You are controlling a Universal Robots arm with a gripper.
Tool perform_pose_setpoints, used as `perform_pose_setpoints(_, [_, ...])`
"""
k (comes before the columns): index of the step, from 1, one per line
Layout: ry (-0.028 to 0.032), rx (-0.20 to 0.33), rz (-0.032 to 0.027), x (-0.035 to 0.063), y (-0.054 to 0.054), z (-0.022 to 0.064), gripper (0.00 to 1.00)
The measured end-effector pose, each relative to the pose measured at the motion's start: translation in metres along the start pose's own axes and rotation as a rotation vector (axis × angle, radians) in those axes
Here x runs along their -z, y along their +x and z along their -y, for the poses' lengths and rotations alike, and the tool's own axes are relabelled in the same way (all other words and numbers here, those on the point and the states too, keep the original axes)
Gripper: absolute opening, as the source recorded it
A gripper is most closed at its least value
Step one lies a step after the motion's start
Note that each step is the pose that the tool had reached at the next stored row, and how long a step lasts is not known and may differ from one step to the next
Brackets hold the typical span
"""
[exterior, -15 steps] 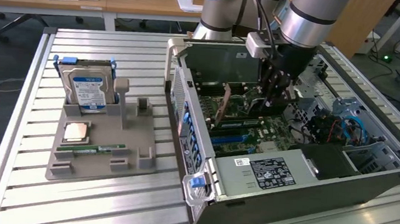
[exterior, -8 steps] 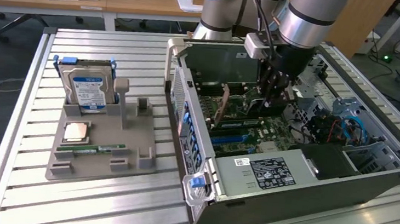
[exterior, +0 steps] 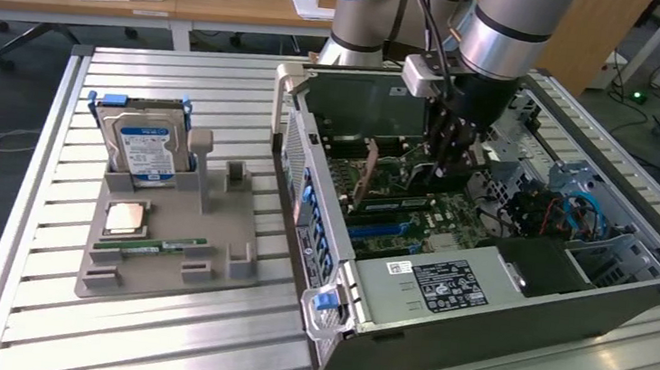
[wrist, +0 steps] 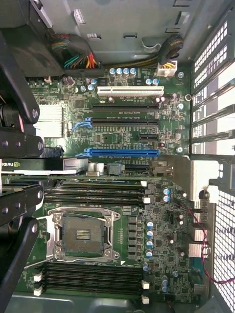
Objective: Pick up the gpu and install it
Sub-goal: 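Insert the gpu into the slot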
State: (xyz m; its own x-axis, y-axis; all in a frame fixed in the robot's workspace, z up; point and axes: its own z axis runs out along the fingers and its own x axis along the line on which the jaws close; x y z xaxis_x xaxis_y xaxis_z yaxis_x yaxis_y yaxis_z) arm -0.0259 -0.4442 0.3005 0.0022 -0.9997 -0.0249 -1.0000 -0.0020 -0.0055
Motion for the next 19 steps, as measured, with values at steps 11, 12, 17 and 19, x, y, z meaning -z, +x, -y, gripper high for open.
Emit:
perform_pose_setpoints(11, [-0.0001, 0.0, -0.0001, 0.0, 0.0, -0.0022, 0.26])
perform_pose_setpoints(12, [-0.0001, 0.0, -0.0001, 0.0, 0.0, -0.0022, 0.26])
perform_pose_setpoints(17, [0.0, 0.0, 0.0, 0.0, 0.0, -0.0031, 0.26])
perform_pose_setpoints(19, [0.0002, 0.0, -0.0001, 0.0001, 0.0007, -0.0039, 0.26])
